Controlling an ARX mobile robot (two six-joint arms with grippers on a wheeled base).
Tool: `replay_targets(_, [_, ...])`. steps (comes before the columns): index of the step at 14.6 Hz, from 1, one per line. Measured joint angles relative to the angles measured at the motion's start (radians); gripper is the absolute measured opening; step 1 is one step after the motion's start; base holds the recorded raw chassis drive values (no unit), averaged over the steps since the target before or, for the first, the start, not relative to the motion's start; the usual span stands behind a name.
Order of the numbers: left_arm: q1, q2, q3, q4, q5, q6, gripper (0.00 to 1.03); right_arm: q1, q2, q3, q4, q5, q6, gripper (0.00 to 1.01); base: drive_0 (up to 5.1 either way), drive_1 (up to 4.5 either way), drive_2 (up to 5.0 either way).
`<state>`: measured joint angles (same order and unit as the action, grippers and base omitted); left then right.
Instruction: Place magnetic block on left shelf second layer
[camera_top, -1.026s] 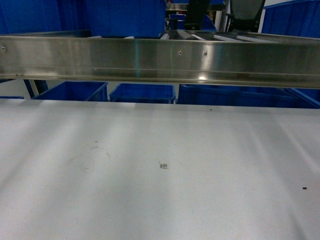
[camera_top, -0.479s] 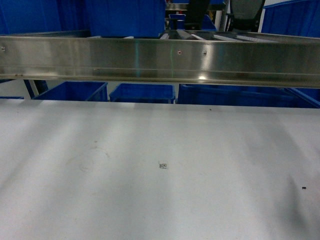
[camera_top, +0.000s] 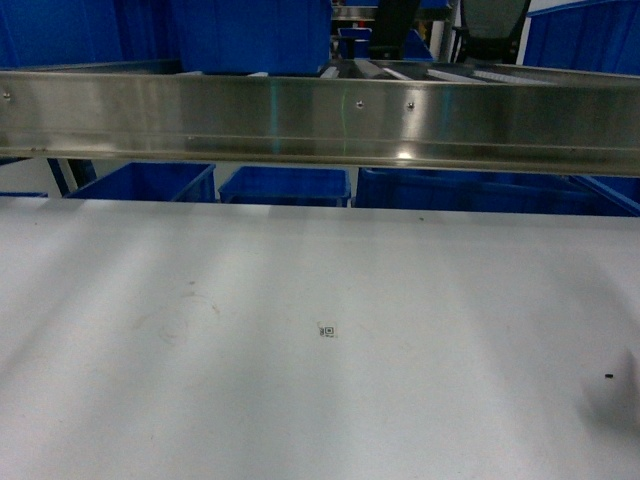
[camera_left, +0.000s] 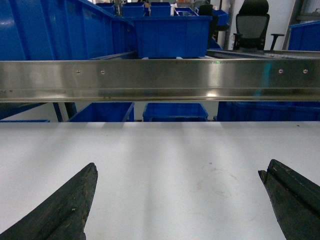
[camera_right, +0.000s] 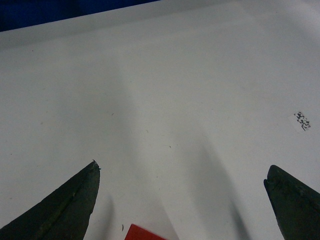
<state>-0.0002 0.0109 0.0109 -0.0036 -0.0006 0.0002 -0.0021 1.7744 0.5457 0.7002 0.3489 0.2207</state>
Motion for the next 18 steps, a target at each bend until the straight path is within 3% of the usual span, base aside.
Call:
replay_targets(4, [0.0, 0.0, 0.0, 0.0, 0.0, 0.0, 0.98, -0.009, 0.103, 0.008, 0.023, -0.033, -0.035, 0.98, 0.0, 0.0, 0.0])
replay_targets(9, [0.0, 0.0, 0.0, 0.0, 0.0, 0.0, 0.98, -0.018, 0.156, -0.045, 0.089, -0.066, -0.024, 0.98, 0.0, 0.0, 0.0])
replay_targets(10, [0.0, 0.0, 0.0, 0.0, 0.0, 0.0, 0.98, -0.008, 0.192, -0.056, 0.147, -0.081, -0.022, 0.84, 0.0, 0.0, 0.0])
replay_targets(11, [0.0, 0.0, 0.0, 0.0, 0.0, 0.0, 0.98, -0.005, 0.228, -0.055, 0.205, -0.092, -0.036, 0.59, 0.0, 0.0, 0.0])
replay_targets(13, [0.0, 0.0, 0.0, 0.0, 0.0, 0.0, 0.98, -0.006, 0.231, -0.055, 0.215, -0.106, -0.055, 0.4, 0.0, 0.0, 0.0])
replay_targets(15, [0.0, 0.0, 0.0, 0.0, 0.0, 0.0, 0.98, -0.013, 0.209, -0.062, 0.221, -0.152, -0.072, 0.34, 0.0, 0.0, 0.0])
replay_targets(17, [0.0, 0.0, 0.0, 0.0, 0.0, 0.0, 0.98, 0.005, 0.151, -0.099, 0.235, -0.263, -0.085, 0.34, 0.0, 0.0, 0.0])
replay_targets(18, [0.0, 0.0, 0.0, 0.0, 0.001, 0.0, 0.98, 0.008, 0.141, -0.101, 0.231, -0.273, -0.089, 0.34, 0.0, 0.0, 0.0])
